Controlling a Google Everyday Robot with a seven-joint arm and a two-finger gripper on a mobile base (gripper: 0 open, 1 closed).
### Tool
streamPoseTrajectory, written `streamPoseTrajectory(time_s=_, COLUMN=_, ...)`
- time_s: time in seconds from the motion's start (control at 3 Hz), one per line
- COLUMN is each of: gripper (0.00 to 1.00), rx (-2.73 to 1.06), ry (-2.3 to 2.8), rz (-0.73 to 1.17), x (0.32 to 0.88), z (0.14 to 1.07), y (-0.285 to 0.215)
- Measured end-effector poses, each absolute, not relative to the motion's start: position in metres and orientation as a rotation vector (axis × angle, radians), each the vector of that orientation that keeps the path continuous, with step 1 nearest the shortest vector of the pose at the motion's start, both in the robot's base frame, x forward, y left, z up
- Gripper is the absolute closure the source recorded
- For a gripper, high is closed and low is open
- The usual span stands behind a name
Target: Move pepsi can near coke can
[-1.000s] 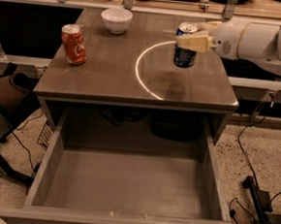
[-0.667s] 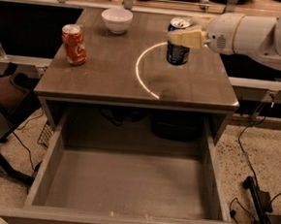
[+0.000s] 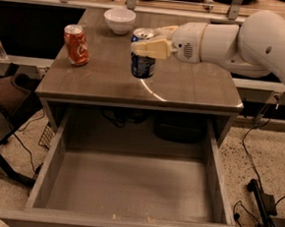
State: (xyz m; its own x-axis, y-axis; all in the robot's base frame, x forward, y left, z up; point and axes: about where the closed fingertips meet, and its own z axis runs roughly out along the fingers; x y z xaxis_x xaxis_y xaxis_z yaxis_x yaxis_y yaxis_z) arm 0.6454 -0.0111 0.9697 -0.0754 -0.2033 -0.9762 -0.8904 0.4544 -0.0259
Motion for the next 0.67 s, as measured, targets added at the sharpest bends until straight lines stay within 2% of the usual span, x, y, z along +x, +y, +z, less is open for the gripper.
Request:
streamPoseTrajectory(time_s=0.33, gripper=1.00, rx=-1.031, ry=1.522, rz=0.910, x=0.648, z=0.955, y=0.051)
streamPoseTrajectory(time_s=0.67, gripper=1.00, rx=-1.061, ry=1.471, rz=0.983, x=0.651, z=0.948, y=0.086)
